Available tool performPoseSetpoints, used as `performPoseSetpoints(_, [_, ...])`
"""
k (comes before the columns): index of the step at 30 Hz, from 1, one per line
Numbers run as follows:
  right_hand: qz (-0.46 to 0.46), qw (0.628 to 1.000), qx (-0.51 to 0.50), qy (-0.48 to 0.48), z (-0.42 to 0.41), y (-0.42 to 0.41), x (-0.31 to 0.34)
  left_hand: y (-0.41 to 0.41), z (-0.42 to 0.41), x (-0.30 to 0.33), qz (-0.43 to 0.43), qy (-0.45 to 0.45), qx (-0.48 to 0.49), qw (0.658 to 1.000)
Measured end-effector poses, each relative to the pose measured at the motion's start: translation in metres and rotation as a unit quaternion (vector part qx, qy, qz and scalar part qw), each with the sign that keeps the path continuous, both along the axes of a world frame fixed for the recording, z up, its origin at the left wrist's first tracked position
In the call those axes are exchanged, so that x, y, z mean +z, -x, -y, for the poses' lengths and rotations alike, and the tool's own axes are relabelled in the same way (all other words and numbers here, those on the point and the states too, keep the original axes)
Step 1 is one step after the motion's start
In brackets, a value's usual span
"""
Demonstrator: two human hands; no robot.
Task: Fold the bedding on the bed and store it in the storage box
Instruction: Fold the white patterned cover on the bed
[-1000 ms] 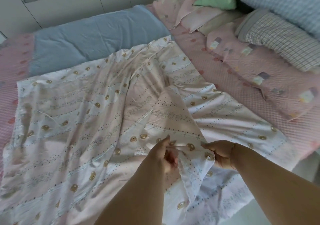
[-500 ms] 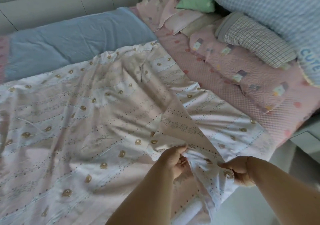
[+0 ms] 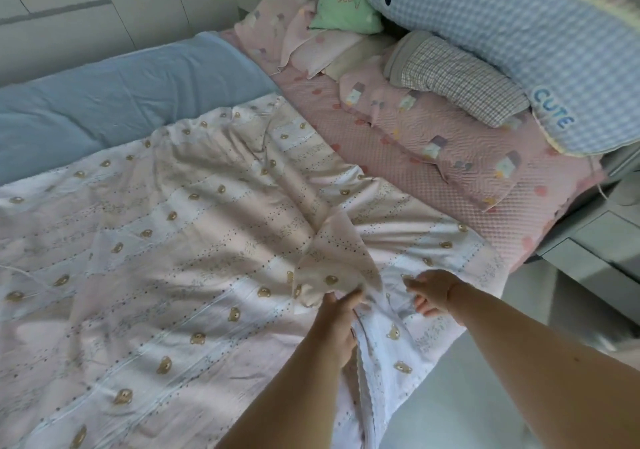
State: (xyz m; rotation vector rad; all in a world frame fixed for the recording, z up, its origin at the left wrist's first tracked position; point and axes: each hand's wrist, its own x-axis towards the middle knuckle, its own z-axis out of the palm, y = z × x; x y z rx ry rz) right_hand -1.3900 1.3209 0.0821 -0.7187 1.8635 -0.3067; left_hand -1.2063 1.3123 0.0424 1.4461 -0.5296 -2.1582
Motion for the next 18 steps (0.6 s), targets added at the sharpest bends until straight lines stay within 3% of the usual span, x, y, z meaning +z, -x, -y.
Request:
performPoseSetpoints(6, [0.066,0.997,-0.025,0.04,0.036,0.001,-0.001,0.001,0.026,-0.009,-0.058,-0.059,0.198,0.977])
performPoseSetpoints(7, [0.072,0.996,-0.024,0.04,0.043,0.003,-0.004,0.0,0.031,-0.009,-0.014,-0.06,0.195,0.979])
performPoseSetpoints(9, [0.079,0.996,-0.021,0.032,0.057,0.012,-0.013,0.003,0.045,-0.013,0.227,-0.051,0.125,0.965])
performPoseSetpoints(11, [0.08,0.996,-0.015,0.025,0.072,0.029,-0.025,0.006,0.06,-0.014,0.491,-0.023,0.0,0.871])
performPoseSetpoints(12, [0.075,0.997,-0.016,0.019,0.079,0.038,-0.029,0.007,0.068,-0.014,0.562,0.014,-0.045,0.826])
performPoseSetpoints(13, [0.067,0.998,-0.015,0.015,0.088,0.049,-0.035,0.01,0.078,-0.015,0.589,0.059,-0.064,0.803])
performPoseSetpoints(18, [-0.039,0.998,0.005,0.047,0.145,0.122,-0.065,0.04,0.131,-0.046,0.572,0.214,-0.159,0.775])
